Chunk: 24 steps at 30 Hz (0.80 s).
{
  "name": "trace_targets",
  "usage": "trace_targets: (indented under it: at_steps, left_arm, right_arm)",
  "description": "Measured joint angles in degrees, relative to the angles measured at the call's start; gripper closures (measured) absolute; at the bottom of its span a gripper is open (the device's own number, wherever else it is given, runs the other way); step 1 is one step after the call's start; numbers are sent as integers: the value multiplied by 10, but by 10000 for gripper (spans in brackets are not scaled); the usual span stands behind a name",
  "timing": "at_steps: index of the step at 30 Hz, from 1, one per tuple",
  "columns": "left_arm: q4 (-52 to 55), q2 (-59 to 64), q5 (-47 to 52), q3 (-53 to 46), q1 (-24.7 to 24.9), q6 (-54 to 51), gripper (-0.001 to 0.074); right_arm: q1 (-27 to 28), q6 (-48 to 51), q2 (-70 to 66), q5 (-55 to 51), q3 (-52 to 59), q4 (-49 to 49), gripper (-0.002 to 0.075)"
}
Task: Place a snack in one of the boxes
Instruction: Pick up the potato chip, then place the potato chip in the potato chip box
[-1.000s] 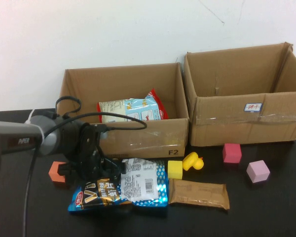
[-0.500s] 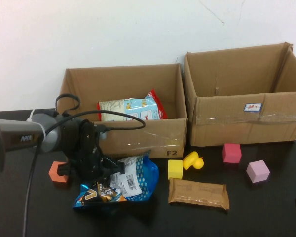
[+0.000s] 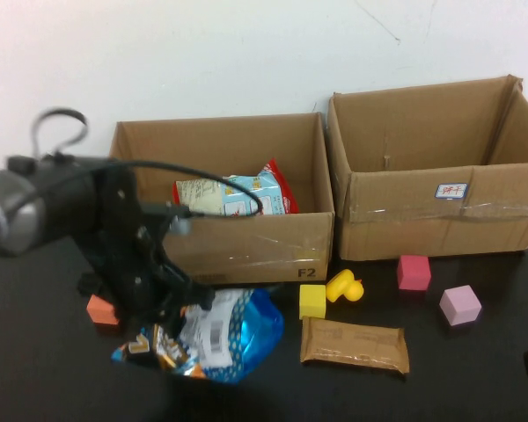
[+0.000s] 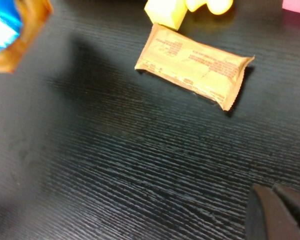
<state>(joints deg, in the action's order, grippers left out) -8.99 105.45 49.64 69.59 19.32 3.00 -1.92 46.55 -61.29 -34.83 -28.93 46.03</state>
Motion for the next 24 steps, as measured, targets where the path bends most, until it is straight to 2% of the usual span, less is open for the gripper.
trace_targets:
  at_steps: [5, 10, 16, 20, 22, 24]
  left_arm:
    - [-35, -78, 13, 7, 0, -30, 626]
    - [-42, -114, -10, 84, 0, -30, 626]
    - [13, -78, -107, 184, 0, -14, 626]
    - [78, -20, -138, 231, 0, 2, 626]
    - [115, 18, -141, 252, 0, 19, 594]
    - [151, 56, -142, 270, 0, 35, 485]
  right_arm:
    - [0, 7, 0, -2, 0, 4, 727]
    - [0, 11, 0, -3, 0, 14, 727]
    - [0, 38, 0, -3, 0, 28, 727]
    - [0, 43, 0, -1, 0, 29, 727]
    - [0, 44, 0, 5, 0, 29, 727]
    - [0, 44, 0, 15, 0, 29, 727]
